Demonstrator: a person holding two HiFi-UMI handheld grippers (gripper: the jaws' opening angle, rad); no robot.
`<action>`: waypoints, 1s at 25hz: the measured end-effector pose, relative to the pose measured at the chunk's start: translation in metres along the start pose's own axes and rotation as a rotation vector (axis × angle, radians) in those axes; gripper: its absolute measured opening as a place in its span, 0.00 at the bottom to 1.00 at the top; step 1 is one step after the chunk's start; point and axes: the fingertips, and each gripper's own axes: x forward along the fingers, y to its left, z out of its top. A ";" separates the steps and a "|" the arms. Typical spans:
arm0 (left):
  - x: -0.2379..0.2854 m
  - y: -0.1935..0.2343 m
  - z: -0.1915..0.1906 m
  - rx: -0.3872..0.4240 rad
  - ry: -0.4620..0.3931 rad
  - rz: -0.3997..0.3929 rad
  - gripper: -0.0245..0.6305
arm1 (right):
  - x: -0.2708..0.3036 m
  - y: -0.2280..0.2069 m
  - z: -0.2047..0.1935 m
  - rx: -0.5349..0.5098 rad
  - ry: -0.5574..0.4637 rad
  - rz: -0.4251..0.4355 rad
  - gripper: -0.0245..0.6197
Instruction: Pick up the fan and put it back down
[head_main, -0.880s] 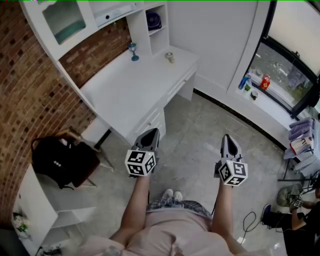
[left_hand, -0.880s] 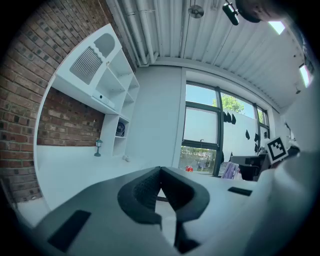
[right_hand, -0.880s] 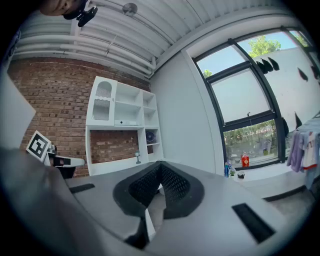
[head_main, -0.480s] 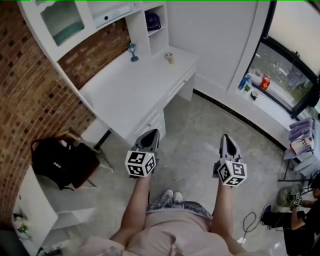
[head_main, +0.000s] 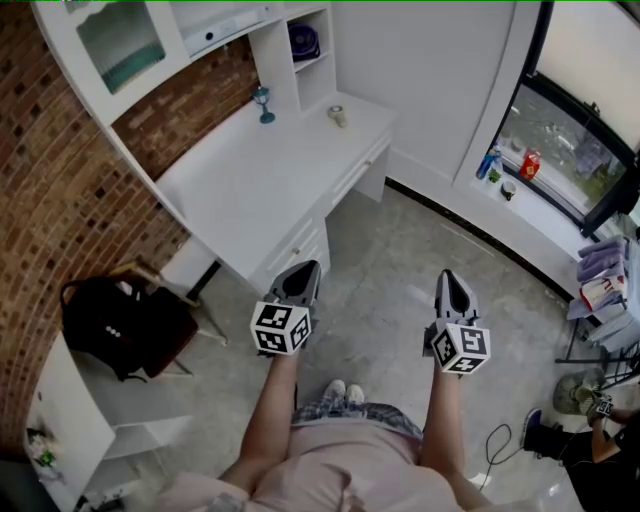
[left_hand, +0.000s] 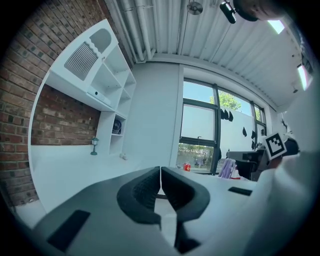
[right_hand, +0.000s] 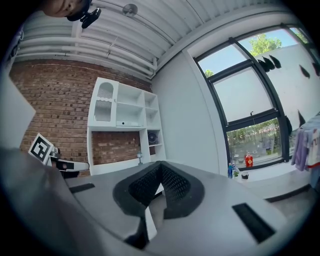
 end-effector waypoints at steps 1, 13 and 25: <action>0.001 -0.001 0.000 -0.001 0.000 -0.008 0.08 | 0.000 -0.001 0.000 0.002 0.000 -0.002 0.06; 0.010 -0.006 0.014 -0.049 -0.071 -0.097 0.54 | 0.010 -0.009 -0.002 0.016 0.010 -0.016 0.06; 0.041 0.028 0.013 -0.043 -0.065 -0.090 0.59 | 0.053 -0.006 -0.007 0.019 0.020 -0.029 0.06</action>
